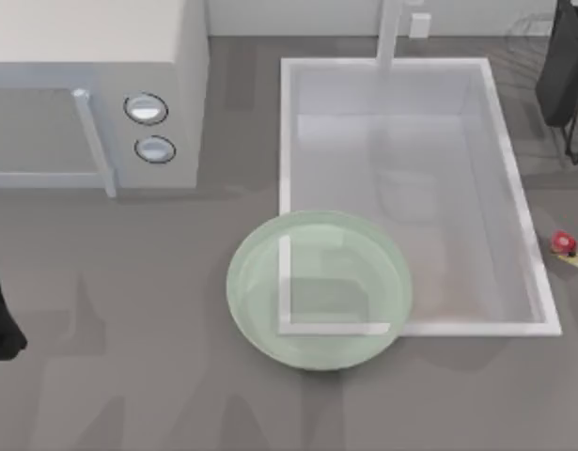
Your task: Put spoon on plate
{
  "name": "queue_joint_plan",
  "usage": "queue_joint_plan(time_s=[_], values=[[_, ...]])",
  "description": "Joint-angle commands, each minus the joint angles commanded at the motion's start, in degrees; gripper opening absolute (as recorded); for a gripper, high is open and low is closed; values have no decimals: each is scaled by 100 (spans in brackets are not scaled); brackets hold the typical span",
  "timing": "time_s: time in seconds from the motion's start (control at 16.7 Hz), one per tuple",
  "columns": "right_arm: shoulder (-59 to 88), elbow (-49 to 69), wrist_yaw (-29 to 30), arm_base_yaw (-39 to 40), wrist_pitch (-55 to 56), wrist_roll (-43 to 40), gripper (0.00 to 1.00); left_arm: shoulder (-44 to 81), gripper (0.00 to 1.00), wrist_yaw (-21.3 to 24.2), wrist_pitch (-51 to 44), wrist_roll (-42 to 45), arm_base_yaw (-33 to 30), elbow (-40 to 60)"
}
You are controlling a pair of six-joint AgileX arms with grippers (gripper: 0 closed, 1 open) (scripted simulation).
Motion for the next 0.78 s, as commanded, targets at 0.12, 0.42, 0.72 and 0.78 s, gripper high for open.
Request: queue_joint_plan(time_s=[0.12,0.42,0.72,0.78], values=[[-7,-28,-1,29,31,8,100,0,100,0,0,0,0,0],[385,-550,2,19,946,29,100,0,100,0,0,0,0,0],[877,-1166,5,19,2056,32,100,0,100,0,0,0,0,0],[908,-1204,5,19,2114,32,100,0,100,0,0,0,0,0]])
